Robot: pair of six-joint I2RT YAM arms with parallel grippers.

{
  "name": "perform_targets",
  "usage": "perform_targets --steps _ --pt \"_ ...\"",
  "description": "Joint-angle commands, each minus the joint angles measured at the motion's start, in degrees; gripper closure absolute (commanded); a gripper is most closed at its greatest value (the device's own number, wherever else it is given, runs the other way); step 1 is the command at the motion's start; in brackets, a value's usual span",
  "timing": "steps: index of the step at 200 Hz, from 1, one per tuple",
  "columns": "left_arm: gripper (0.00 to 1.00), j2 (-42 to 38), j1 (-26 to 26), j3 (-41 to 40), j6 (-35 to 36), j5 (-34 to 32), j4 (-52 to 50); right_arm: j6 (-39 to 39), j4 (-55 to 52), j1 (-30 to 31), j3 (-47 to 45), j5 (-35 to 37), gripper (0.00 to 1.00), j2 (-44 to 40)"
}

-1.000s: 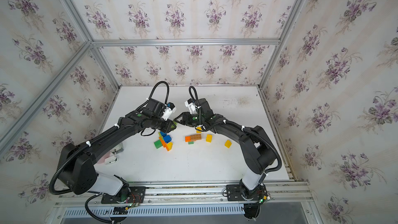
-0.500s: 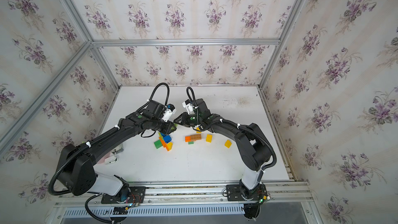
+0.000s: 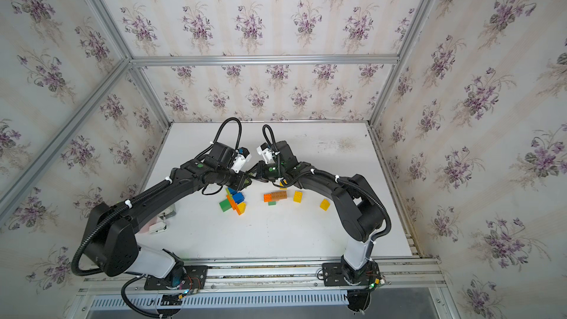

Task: Assemble a fork with lego
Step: Place the lego brick at the center of the board.

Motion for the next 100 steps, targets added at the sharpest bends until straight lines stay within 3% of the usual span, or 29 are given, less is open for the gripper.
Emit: perform_targets --steps 1,22,33,53,100 --pt "0.54 -1.00 0.10 -0.39 -0.60 -0.12 1.17 -1.21 -1.97 0.02 0.77 1.91 0.86 -0.16" --pt "0.45 -2.03 0.52 -0.62 -1.04 0.77 0.45 -3.52 -4.50 -0.46 1.63 4.55 0.86 -1.11" --pt "0.35 -3.20 0.97 -1.04 -1.81 1.59 0.60 -5.36 -6.42 -0.55 2.24 6.81 0.87 -1.89" --pt "0.25 -7.18 2.39 -2.59 -3.57 4.46 1.48 -8.79 -9.69 -0.68 2.89 11.60 0.87 -3.79" --pt "0.19 -15.78 10.49 -8.85 -11.89 14.04 4.47 -19.19 -15.50 0.39 -0.56 23.25 0.88 -12.38"
